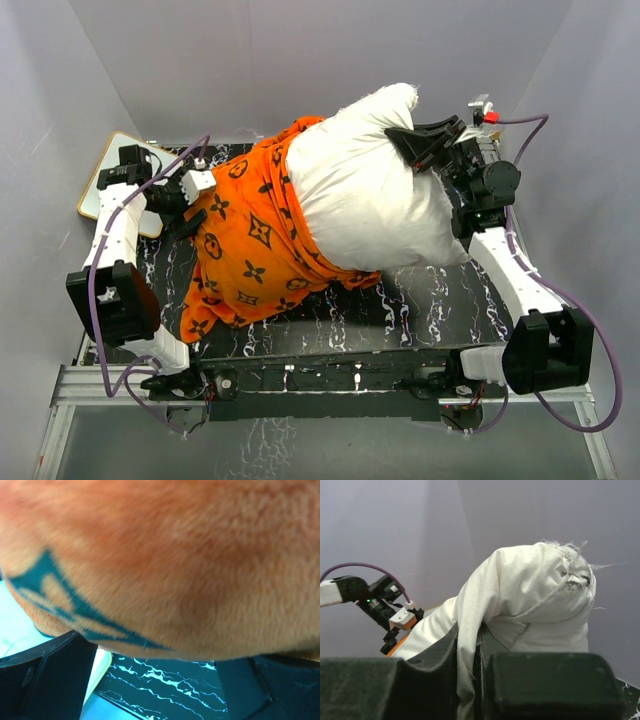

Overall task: Remove the pillowcase from the pillow
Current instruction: Remove the pillow from the pillowcase.

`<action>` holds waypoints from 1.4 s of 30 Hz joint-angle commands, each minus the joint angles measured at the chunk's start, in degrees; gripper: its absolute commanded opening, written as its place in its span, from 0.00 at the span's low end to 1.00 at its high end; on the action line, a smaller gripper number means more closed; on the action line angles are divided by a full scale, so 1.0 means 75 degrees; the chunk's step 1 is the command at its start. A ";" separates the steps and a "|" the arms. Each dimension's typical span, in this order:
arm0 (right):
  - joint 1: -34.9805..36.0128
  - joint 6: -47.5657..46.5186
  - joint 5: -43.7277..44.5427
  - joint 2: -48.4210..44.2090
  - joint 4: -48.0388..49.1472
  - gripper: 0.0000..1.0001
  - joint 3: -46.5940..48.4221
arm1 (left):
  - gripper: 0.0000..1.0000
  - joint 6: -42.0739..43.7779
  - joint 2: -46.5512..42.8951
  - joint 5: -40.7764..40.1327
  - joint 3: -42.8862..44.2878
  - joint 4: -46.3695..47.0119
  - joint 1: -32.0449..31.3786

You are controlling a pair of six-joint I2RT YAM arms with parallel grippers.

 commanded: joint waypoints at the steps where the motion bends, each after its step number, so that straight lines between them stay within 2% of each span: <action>1: -0.0032 0.0733 -0.0513 0.0037 0.2780 0.08 0.1281 | 0.83 0.1396 0.0404 0.0520 0.0224 -0.1242 0.0000; 4: -0.0032 0.0796 -0.0566 0.0223 0.2751 0.08 0.1541 | 0.64 0.1593 0.0574 0.0637 0.0312 -0.1457 -0.0003; 6: -0.0042 0.0658 -0.0527 0.0296 0.2532 0.08 0.1727 | 0.48 0.1366 0.0586 0.0596 0.0305 -0.1258 -0.0003; 7: -0.0045 0.0565 -0.0474 0.0321 0.2381 0.08 0.1812 | 0.37 0.1208 0.0587 0.0556 0.0310 -0.1104 -0.0003; 9: -0.0044 0.0412 -0.0347 0.0353 0.2150 0.08 0.1952 | 0.06 0.0974 0.0622 0.0453 0.0420 -0.0899 0.0001; 10: -0.0044 0.0300 -0.0243 0.0348 0.1954 0.08 0.2000 | 0.00 0.0774 0.0650 0.0392 0.0528 -0.0802 -0.0002; 13: -0.0044 -0.0136 0.0191 0.0193 0.1390 0.08 0.1951 | 0.00 -0.0382 0.0587 0.0303 0.0948 -0.0114 0.0008; 15: -0.0044 -0.0678 0.0663 -0.0031 0.0913 0.08 0.1765 | 0.00 -0.1427 0.0375 0.0213 0.1223 0.1021 0.0008; 17: -0.0050 -0.1295 0.1103 -0.0301 0.0571 0.08 0.1493 | 0.00 -0.3002 -0.0011 0.0071 0.1469 0.2591 0.0009; 20: -0.0045 -0.1994 0.1781 -0.0621 0.0134 0.08 0.1062 | 0.00 -0.4874 -0.0327 0.0190 0.2111 0.3899 0.0011; 23: -0.0044 -0.2498 0.2391 -0.0812 -0.0235 0.08 0.0666 | 0.00 -0.6120 -0.0285 0.0599 0.3071 0.4225 -0.0011; 25: -0.0044 -0.2806 0.2623 -0.0957 -0.0446 0.08 0.0238 | 0.00 -0.6630 -0.0114 0.0998 0.3813 0.3813 -0.0023; 27: -0.0044 -0.2988 0.3171 -0.1119 -0.0830 0.08 -0.0184 | 0.00 -0.6728 -0.0065 0.1517 0.4152 0.3175 -0.0082; 29: -0.0044 -0.3075 0.3917 -0.1361 -0.1269 0.10 -0.0716 | 0.00 -0.6479 -0.0264 0.2089 0.3845 0.2573 -0.0168; 32: -0.0044 -0.2915 0.4460 -0.1852 -0.1922 0.34 -0.1608 | 0.00 -0.5349 -0.0986 0.2610 0.2546 0.1423 -0.0518; 37: -0.0040 -0.2093 0.4859 -0.2968 -0.2615 0.57 -0.3198 | 0.00 -0.3431 -0.2461 0.2246 -0.0609 0.0037 -0.1600; 39: -0.0035 -0.1851 0.5113 -0.3403 -0.2854 0.70 -0.3547 | 0.00 -0.3034 -0.2787 0.1972 -0.1408 -0.0350 -0.2009; 42: -0.0036 -0.1727 0.5584 -0.3712 -0.3252 0.89 -0.3495 | 0.00 -0.2740 -0.2971 0.1980 -0.2036 -0.0827 -0.2149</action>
